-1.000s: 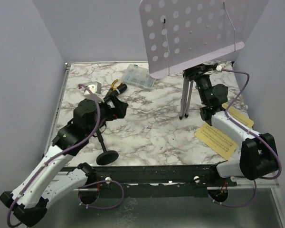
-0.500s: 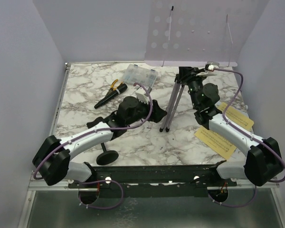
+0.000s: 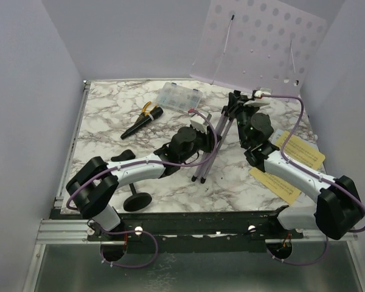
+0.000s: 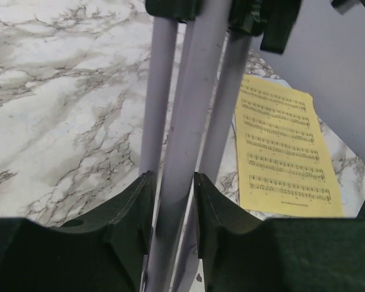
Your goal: Set up the instrument practice props
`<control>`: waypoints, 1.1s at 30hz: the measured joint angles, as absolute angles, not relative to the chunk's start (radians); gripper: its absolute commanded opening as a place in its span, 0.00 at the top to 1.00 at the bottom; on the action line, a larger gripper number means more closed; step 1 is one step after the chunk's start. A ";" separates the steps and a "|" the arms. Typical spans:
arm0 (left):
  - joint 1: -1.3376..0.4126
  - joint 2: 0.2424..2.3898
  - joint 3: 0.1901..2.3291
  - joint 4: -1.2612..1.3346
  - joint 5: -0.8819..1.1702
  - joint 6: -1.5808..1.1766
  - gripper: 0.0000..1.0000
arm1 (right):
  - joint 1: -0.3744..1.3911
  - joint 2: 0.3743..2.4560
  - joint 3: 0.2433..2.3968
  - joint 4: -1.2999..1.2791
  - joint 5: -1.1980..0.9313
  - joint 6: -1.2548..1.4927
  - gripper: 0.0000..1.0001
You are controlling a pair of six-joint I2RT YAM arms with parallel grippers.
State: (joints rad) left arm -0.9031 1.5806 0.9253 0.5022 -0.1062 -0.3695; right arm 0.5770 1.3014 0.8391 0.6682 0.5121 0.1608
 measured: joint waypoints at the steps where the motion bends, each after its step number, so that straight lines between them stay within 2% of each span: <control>1: -0.904 1.581 0.925 0.508 -0.114 -0.366 0.63 | 0.583 1.295 0.826 0.691 0.516 0.150 0.99; 5: -0.912 1.579 0.923 0.523 -0.123 -0.357 0.48 | 0.591 1.258 0.784 0.744 0.524 0.128 0.99; 7: -0.913 1.579 0.917 0.532 -0.132 -0.352 0.47 | 0.593 1.241 0.776 0.747 0.524 0.123 0.99; 10: -0.926 1.576 0.910 0.540 -0.158 -0.338 0.48 | 0.599 1.219 0.767 0.747 0.523 0.110 0.99; 15: -0.968 1.562 0.904 0.537 -0.241 -0.284 0.69 | 0.606 1.198 0.765 0.747 0.516 0.096 0.99; 17: -0.990 1.554 0.901 0.537 -0.277 -0.264 0.72 | 0.608 1.196 0.765 0.747 0.508 0.095 0.99; 19: -1.006 1.552 0.900 0.537 -0.306 -0.249 0.70 | 0.609 1.194 0.765 0.747 0.501 0.094 0.99; 22: -1.024 1.552 0.899 0.537 -0.352 -0.226 0.48 | 0.614 1.191 0.765 0.746 0.493 0.084 0.99; 24: -1.039 1.550 0.893 0.530 -0.409 -0.201 0.48 | 0.619 1.188 0.765 0.746 0.494 0.067 1.00; 27: -1.052 1.548 0.885 0.521 -0.455 -0.190 0.62 | 0.627 1.185 0.766 0.746 0.495 0.041 0.99; 33: -1.078 1.538 0.880 0.513 -0.496 -0.186 0.62 | 0.654 1.183 0.782 0.736 0.492 0.010 0.99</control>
